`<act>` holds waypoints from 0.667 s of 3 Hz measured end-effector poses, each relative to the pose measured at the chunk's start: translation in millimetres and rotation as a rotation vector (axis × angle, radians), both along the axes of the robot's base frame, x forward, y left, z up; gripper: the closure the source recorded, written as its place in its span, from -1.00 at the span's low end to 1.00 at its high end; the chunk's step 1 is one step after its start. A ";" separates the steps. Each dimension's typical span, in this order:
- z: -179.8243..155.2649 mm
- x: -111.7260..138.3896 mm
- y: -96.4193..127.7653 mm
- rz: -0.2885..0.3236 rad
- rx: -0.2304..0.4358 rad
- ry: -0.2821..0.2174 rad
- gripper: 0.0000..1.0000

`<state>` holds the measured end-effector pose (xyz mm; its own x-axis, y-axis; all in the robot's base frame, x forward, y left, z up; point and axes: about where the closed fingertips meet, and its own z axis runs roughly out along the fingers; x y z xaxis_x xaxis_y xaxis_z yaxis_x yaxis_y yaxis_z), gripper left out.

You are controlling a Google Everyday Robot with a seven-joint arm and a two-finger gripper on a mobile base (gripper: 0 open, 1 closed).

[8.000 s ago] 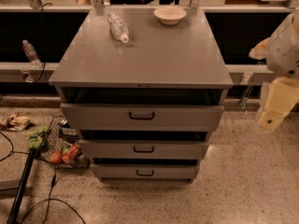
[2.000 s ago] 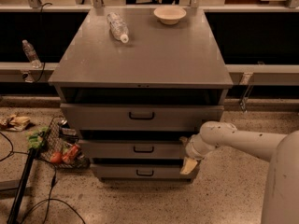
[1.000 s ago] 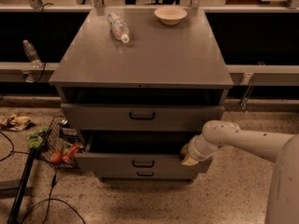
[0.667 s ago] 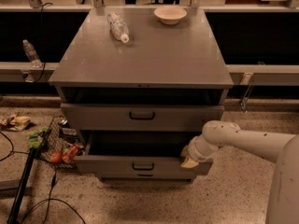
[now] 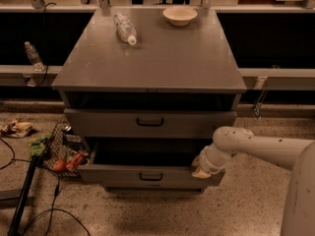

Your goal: Open middle drawer

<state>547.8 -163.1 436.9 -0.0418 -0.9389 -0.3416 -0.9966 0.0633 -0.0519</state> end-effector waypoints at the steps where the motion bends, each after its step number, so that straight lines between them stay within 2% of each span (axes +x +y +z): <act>1: 4.9 -22.2 -2.7 -0.002 -0.014 0.077 -0.41; 2: 8.0 -31.0 -2.6 0.009 -0.022 0.109 -0.88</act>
Offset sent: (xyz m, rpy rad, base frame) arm -0.0388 -0.0048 0.0154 -0.0328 0.1375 0.0177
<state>516.8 -165.8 445.0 -0.0689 -0.9466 -0.3149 -0.9970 0.0542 0.0552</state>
